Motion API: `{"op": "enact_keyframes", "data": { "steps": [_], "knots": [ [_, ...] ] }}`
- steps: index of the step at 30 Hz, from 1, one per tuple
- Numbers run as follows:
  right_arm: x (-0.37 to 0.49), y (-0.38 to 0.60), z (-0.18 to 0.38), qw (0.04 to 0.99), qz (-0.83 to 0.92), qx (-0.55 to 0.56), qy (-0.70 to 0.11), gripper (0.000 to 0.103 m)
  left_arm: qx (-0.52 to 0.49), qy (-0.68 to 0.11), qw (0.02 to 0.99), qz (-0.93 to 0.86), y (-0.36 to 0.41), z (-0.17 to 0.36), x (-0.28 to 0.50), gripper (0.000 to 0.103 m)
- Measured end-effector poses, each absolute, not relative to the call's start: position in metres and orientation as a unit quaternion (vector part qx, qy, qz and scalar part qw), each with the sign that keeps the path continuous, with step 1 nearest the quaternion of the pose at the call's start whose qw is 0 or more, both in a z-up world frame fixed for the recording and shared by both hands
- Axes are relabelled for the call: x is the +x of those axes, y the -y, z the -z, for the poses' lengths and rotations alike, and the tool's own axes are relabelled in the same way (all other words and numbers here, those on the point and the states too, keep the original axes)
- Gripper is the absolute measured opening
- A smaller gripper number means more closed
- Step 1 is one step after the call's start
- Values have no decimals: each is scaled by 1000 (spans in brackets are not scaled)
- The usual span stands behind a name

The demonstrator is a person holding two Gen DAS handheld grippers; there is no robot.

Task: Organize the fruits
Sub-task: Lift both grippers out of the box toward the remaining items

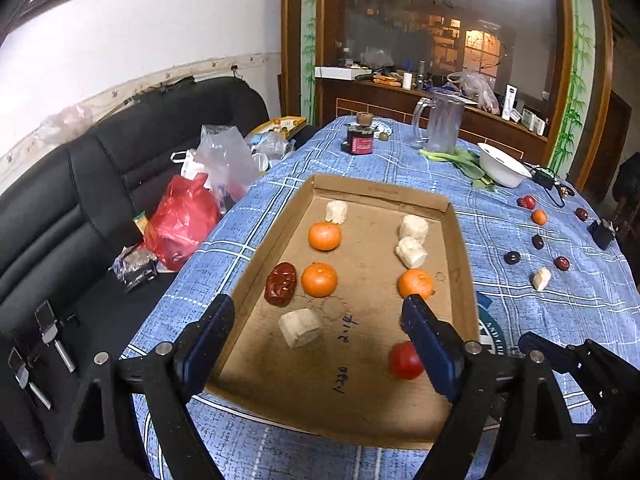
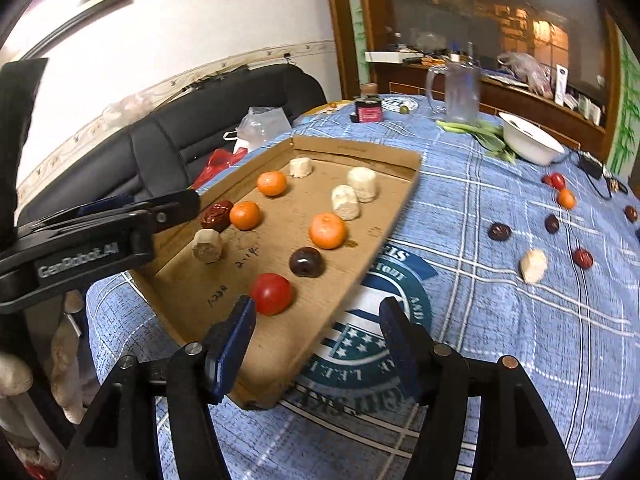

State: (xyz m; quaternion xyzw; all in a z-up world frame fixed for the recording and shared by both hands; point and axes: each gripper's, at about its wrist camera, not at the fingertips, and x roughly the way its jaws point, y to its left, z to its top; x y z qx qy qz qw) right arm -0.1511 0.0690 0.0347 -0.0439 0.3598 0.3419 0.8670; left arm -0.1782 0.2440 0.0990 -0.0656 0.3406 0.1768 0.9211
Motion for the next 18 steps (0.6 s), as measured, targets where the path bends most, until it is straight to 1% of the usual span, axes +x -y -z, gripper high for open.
{"op": "enact_keyframes", "data": {
  "steps": [14,18],
  "knots": [
    [-150,-41,-33,873,-330,-25,-358,70,-39,-350,921,-165,-215,-102,-172,85],
    [-140,-17,-27,878,-309,-18,-366,70,-42,-359,919,-154,-210,-98,-165,85]
  ]
}}
